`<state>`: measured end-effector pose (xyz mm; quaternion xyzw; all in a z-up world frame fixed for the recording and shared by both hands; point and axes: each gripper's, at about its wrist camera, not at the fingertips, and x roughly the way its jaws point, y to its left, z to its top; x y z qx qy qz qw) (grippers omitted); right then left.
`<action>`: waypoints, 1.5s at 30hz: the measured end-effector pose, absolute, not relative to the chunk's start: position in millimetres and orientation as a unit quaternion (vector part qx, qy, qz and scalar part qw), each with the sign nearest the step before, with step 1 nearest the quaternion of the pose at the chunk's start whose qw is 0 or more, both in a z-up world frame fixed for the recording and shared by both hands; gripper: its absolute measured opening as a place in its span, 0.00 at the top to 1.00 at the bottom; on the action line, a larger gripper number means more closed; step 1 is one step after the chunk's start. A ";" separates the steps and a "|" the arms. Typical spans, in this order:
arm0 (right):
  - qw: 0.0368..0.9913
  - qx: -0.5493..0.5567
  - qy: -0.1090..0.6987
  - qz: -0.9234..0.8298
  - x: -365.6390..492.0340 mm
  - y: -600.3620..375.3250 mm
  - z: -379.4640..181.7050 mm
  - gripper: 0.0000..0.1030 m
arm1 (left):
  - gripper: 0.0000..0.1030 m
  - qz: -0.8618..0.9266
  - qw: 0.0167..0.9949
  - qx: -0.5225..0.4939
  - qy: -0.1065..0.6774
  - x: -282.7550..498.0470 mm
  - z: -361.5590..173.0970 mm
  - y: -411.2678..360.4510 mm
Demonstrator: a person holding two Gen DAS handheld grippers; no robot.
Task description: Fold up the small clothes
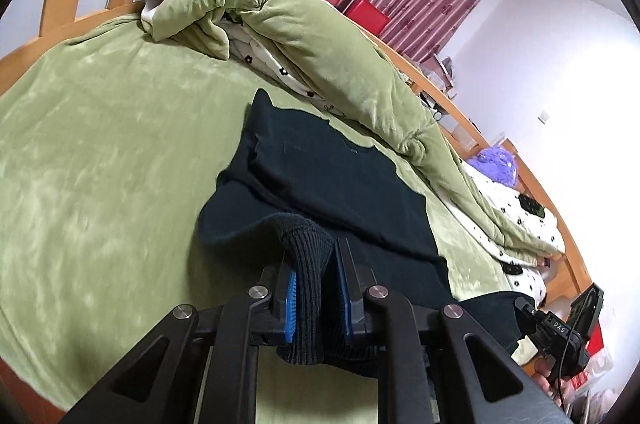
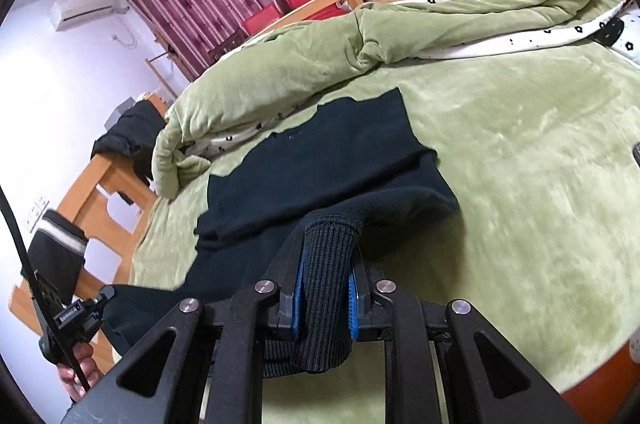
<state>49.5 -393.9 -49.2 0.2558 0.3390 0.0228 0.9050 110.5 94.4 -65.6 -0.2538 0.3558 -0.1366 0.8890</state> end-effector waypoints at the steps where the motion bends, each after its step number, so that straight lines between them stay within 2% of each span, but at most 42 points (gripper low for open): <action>1: 0.903 0.263 0.338 0.022 56.4 -397.4 -49.3 0.84 | 0.85 -0.134 0.889 -0.258 0.355 118.7 -65.4 94.4; 10: 0.887 0.321 0.332 0.002 150.5 -425.8 -59.6 0.84 | 0.85 -0.111 0.890 -0.248 0.366 208.3 -71.3 79.6; 18: 0.884 0.299 0.358 -0.017 235.5 -431.7 -79.3 0.84 | 0.85 -0.099 0.889 -0.227 0.384 277.2 -94.8 64.5; 26: 0.883 0.265 0.387 -0.030 277.7 -431.1 -114.3 0.83 | 0.83 -0.089 0.877 -0.216 0.419 310.5 -124.3 59.6; 28: 0.882 0.259 0.393 -0.031 282.0 -430.8 -122.9 0.77 | 0.80 -0.084 0.882 -0.202 0.418 309.3 -125.7 58.0; 31: 0.882 0.244 0.402 -0.037 285.2 -427.2 -128.2 0.69 | 0.61 -0.082 0.881 -0.196 0.423 307.9 -126.9 55.8; 36: 0.888 0.205 0.409 -0.035 271.8 -421.9 -124.5 0.65 | 0.45 -0.083 0.881 -0.189 0.427 303.7 -130.2 51.2; 40: 0.911 0.174 0.372 -0.043 251.5 -420.7 -107.4 0.52 | 0.43 -0.085 0.886 -0.173 0.423 297.4 -127.6 44.9; 45: 0.914 0.144 0.375 -0.048 242.9 -423.6 -104.7 0.52 | 0.42 -0.091 0.887 -0.166 0.421 288.2 -121.8 39.8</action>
